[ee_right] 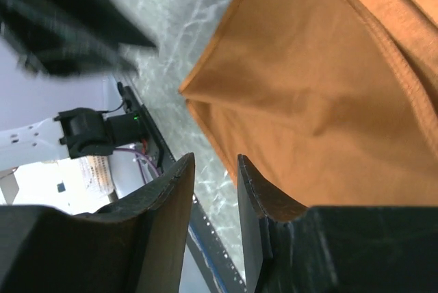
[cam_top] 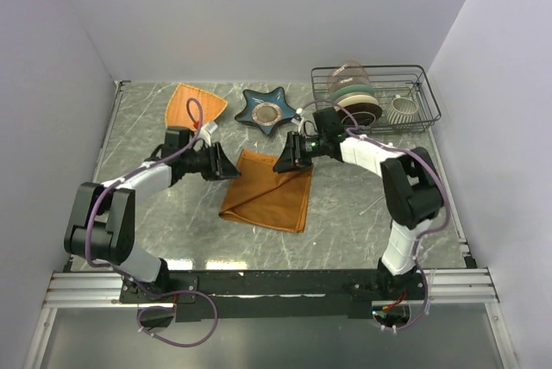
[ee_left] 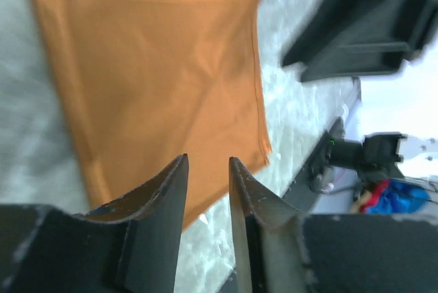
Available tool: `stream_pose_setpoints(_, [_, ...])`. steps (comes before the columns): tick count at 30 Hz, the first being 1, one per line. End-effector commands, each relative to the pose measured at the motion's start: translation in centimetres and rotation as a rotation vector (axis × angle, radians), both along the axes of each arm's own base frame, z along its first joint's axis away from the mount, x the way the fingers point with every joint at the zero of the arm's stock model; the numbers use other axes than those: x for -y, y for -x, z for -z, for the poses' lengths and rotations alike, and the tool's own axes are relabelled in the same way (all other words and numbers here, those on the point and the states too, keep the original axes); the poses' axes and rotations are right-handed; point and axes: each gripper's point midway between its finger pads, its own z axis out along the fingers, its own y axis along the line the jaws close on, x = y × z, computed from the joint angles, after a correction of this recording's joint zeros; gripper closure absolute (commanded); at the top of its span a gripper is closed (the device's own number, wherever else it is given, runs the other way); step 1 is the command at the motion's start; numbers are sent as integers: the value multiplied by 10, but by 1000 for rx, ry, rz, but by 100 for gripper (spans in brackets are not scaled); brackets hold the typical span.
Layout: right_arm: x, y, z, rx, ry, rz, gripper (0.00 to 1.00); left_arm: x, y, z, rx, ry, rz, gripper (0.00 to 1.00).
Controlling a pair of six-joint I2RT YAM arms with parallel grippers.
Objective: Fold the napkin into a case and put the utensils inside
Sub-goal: Smooth out the upper triangle-folded napkin at the center of the board.
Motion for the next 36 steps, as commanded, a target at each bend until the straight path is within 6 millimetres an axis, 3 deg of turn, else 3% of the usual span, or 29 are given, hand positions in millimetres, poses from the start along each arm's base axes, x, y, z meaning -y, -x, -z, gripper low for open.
stream_pose_setpoints(1, [-3, -20, 11, 18, 27, 7, 62, 14, 14, 12, -99, 85, -2, 66])
stream_pose_setpoints(4, [6, -26, 16, 52, 79, -14, 62, 16, 18, 16, -94, 70, 25, 66])
stream_pose_setpoints(10, [38, -24, -12, 162, 126, 9, 57, 20, 22, 1, 79, 13, 134, 61])
stream_pose_setpoints(18, [94, -44, 18, 232, 386, 100, 51, 22, 20, -5, 113, -2, 154, 59])
stream_pose_setpoints(27, [97, -59, 40, 212, 445, 97, 51, 21, 21, 0, 98, -10, 149, 58])
stream_pose_setpoints(36, [92, -67, 47, 213, 435, 71, 52, 21, 21, 4, 86, -17, 144, 57])
